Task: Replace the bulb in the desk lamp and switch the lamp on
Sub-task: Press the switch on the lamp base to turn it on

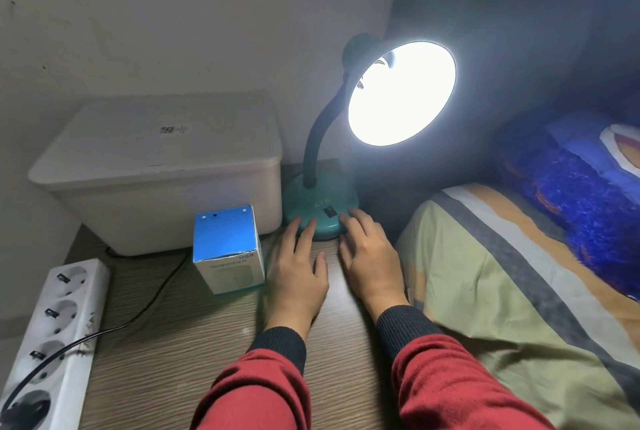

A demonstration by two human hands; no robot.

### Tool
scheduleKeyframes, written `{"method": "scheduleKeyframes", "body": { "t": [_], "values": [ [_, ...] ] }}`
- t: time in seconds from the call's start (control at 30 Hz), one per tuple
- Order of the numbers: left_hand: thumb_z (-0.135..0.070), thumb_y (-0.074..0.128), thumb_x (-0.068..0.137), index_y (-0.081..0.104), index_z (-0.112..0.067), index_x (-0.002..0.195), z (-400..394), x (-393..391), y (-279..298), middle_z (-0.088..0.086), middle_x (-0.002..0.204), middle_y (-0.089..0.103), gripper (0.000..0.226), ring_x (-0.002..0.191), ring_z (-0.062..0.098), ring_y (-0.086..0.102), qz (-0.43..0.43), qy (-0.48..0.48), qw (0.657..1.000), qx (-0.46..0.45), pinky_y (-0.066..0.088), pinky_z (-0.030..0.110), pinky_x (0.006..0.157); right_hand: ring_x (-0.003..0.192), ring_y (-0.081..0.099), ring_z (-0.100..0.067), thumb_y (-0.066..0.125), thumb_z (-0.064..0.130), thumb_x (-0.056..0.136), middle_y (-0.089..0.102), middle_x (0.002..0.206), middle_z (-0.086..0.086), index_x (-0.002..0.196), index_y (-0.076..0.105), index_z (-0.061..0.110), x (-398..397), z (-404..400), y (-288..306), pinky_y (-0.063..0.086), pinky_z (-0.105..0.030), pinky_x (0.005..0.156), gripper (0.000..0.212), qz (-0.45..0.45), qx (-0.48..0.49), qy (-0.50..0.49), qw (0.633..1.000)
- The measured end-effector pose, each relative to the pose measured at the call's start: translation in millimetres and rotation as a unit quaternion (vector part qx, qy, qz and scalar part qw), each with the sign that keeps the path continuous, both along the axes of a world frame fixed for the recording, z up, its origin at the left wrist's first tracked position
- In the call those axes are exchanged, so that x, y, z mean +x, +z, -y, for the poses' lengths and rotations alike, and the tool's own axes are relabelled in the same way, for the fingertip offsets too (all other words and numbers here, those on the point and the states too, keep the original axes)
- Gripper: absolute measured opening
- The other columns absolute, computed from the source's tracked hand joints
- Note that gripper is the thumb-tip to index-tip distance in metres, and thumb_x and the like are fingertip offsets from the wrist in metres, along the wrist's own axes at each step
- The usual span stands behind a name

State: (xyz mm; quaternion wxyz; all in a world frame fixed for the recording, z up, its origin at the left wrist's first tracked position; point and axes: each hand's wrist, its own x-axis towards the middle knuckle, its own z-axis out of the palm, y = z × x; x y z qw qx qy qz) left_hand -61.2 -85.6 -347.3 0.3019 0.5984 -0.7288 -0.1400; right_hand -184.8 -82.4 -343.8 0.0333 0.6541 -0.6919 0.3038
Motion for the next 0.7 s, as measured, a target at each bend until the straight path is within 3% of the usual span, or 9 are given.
{"method": "scheduleKeyframes", "body": {
  "t": [0.17,0.37,0.57,0.7],
  "values": [
    [-0.018,0.062,0.082,0.052,-0.017,0.133,0.3,0.3,-1.1,0.006,0.144,0.046,0.052,0.129,0.026,0.048,0.001,0.0,1.0,-0.006,0.042,0.04,0.107,0.091,0.065,-0.029,0.051,0.017,0.08,0.065,0.117,-0.007,0.111,0.063,0.01,0.3,0.4,1.5,0.058,-0.033,0.064,0.034,-0.004,0.013,0.001,1.0],
    [-0.018,0.063,0.08,0.053,-0.016,0.131,0.8,0.1,-2.2,0.007,0.142,0.048,0.052,0.127,0.028,0.05,0.0,0.002,1.0,-0.011,0.042,0.04,0.107,0.096,0.056,-0.029,0.03,0.023,0.077,0.057,0.124,-0.007,0.134,0.049,0.026,-0.3,0.9,4.7,0.056,-0.037,0.064,0.06,-0.015,0.059,0.015,0.998],
    [-0.018,0.064,0.08,0.053,-0.016,0.131,1.3,0.1,-2.8,0.007,0.142,0.048,0.052,0.127,0.027,0.05,0.0,0.003,1.0,-0.009,0.042,0.039,0.107,0.093,0.054,-0.033,0.049,0.008,0.073,0.055,0.123,-0.012,0.134,0.047,0.029,0.3,4.3,4.9,0.053,-0.037,0.056,0.064,-0.026,0.093,0.01,0.995],
    [-0.019,0.063,0.081,0.052,-0.018,0.132,1.4,0.8,-2.5,0.005,0.144,0.046,0.053,0.129,0.026,0.049,0.0,0.003,1.0,-0.009,0.04,0.037,0.107,0.102,0.05,-0.035,0.049,0.002,0.072,0.049,0.128,-0.014,0.136,0.047,0.027,-1.8,8.1,7.7,0.054,-0.041,0.063,0.069,-0.038,0.111,0.023,0.993]
  ]
}}
